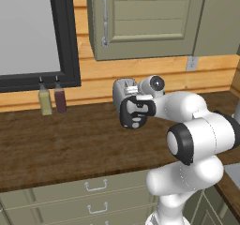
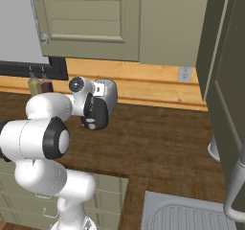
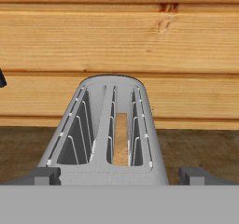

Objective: Start the toaster. Once the lever pops up, take the bread to the plate on the dining counter.

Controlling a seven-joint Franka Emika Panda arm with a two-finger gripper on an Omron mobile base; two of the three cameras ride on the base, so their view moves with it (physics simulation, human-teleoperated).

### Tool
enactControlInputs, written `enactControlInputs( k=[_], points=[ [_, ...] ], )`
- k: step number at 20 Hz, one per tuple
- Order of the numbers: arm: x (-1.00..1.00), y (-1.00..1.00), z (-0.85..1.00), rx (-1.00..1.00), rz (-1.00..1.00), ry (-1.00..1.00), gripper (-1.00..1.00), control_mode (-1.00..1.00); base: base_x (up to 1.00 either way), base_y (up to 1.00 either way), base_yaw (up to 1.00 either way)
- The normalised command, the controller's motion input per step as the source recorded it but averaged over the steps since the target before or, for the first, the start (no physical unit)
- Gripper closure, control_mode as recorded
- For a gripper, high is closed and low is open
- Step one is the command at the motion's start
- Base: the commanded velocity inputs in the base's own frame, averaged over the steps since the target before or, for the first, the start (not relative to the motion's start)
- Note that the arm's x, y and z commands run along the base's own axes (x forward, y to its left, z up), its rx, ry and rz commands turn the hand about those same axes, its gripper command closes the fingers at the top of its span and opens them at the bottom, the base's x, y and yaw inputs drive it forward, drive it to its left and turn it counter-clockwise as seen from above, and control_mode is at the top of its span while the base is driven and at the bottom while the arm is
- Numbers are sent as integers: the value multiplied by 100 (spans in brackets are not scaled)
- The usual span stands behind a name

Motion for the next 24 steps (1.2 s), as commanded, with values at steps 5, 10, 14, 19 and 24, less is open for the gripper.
enactControlInputs(
  k=[5, 10, 14, 19, 24],
  points=[
    [0, 0, 0, 0, 0, 0, -100, -100, 0, 0, 0],
    [0, 0, 0, 0, 0, 0, -100, -100, 0, 0, 0],
    [0, 0, 0, 0, 0, 0, -100, -100, 0, 0, 0],
    [0, 0, 0, 0, 0, 0, -100, -100, 0, 0, 0],
    [0, 0, 0, 0, 0, 0, -100, -100, 0, 0, 0]
  ],
)
